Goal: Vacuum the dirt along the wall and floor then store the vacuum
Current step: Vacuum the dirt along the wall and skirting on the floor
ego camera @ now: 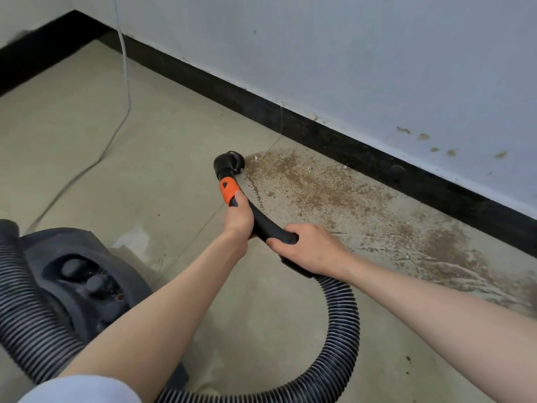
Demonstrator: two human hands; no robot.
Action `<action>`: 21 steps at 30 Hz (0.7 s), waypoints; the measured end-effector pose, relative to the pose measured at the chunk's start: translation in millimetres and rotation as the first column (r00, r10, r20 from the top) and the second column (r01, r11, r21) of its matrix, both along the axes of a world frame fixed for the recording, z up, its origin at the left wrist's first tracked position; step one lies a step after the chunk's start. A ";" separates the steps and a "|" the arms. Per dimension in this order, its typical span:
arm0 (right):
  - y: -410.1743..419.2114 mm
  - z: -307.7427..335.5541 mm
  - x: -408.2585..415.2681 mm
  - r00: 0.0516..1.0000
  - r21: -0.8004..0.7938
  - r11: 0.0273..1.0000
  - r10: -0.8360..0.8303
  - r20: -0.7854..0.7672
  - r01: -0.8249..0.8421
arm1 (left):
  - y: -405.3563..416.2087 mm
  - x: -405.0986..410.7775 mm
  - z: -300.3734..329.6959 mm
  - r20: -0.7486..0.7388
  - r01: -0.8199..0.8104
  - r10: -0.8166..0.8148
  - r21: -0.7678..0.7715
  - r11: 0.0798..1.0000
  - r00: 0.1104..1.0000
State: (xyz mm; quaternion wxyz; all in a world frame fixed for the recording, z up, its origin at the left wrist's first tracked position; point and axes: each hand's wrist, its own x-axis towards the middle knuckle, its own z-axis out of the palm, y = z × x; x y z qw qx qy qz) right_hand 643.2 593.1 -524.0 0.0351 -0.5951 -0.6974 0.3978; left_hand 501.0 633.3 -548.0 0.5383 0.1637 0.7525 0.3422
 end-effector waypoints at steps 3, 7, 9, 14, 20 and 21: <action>-3.2 0.8 5.8 0.999 0.011 0.999 -0.039 0.011 0.039 | 2.4 7.9 -0.1 0.013 0.034 -0.034 -0.006 0.999 0.999; -6.8 3.2 11.6 0.995 0.013 0.996 -0.092 0.050 0.091 | 8.3 18.4 -1.5 0.067 0.055 -0.056 0.005 0.998 0.996; -4.8 4.1 15.6 0.992 0.004 0.993 -0.118 0.051 0.118 | 14.5 25.0 -0.1 0.067 0.091 -0.091 0.000 0.996 0.994; 2.2 4.0 29.1 0.977 0.033 0.978 -0.208 0.050 0.206 | 34.2 46.4 4.2 0.060 0.182 -0.181 -0.011 0.983 0.982; -2.3 1.1 45.2 0.951 0.042 0.952 -0.304 0.049 0.302 | 41.1 72.6 7.4 0.060 0.268 -0.267 -0.021 0.963 0.962; -2.7 0.9 46.2 0.952 0.033 0.952 -0.304 0.036 0.303 | 41.1 73.6 7.5 0.063 0.272 -0.270 -0.021 0.962 0.961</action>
